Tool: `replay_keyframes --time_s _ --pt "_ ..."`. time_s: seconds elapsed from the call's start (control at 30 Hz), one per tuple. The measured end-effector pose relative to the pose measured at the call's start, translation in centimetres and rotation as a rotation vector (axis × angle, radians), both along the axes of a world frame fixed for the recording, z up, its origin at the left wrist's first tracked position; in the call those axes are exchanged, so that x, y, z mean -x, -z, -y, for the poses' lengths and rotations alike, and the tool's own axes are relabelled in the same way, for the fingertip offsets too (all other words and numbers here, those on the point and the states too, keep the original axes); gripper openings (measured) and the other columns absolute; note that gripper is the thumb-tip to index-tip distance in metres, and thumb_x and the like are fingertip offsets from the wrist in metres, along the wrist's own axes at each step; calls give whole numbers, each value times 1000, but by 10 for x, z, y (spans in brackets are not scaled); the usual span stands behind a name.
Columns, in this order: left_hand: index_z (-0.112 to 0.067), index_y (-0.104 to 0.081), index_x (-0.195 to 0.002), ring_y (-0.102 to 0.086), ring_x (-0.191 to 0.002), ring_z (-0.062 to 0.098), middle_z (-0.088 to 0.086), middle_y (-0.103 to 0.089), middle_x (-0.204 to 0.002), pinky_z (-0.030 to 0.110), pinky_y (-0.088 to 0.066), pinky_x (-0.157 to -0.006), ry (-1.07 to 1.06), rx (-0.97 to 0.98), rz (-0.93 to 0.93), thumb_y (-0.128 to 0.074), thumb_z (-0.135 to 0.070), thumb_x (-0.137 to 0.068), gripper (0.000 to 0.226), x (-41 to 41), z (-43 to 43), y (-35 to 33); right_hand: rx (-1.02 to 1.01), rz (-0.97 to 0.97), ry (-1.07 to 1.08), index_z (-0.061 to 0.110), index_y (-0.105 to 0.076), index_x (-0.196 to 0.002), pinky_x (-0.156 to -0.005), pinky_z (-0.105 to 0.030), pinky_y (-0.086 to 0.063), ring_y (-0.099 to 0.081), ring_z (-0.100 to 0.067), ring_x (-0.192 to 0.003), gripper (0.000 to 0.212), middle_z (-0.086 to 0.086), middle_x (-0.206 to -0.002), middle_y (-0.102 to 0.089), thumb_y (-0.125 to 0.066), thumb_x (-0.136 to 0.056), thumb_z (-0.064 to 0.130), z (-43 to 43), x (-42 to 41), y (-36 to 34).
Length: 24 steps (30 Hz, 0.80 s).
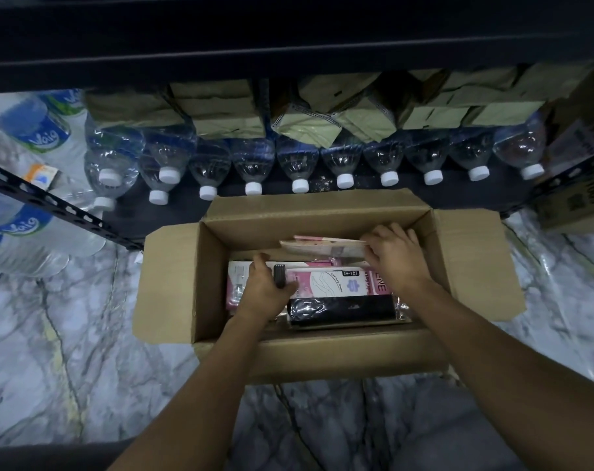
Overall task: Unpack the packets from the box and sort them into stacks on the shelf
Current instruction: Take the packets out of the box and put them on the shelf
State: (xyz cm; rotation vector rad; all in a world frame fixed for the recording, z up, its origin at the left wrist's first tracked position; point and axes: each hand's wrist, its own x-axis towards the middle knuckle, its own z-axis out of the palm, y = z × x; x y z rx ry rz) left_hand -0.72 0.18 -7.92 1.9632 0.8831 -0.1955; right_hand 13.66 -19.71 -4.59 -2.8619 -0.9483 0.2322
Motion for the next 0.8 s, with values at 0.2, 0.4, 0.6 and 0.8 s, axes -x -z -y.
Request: replay_keyframes --time_s 0.2,0.4,0.6,0.8 --pt "-9 -36 -132 -55 -117 30 14 -51 -130 30 -41 -94 64 26 -55 -82 -25 -75 75 5 4 -4 -169 89 -35 15 -69 -100 -79 -41 -38 -54 -27 -93 16 -1 -94 -63 -63 -87 20 16 4 -27" --pt "-14 -39 -134 -50 -121 29 9 -42 -134 38 -44 -101 266 -56 -14 -84 -30 -71 79 3 6 -6 -353 177 -54 13 -69 -97 -78 -41 -42 -54 -23 -90 26 0 -91 -65 -52 -88 28 22 6 -40" --pt "-24 -39 -144 -32 -138 27 2 -40 -149 48 -29 -110 600 -326 -173 -69 -46 -82 72 -33 4 -7 -421 158 -1 10 -70 -101 -81 -39 -40 -57 -28 -92 34 -4 -93 -66 -47 -86 29 26 -1 -44" --pt "-24 -52 -136 -34 -134 32 8 -44 -138 48 -29 -111 694 -381 -224 -67 -41 -83 57 -40 5 0 -433 166 10 9 -70 -103 -81 -37 -38 -58 -30 -90 35 -5 -93 -66 -47 -86 29 24 -4 -41"
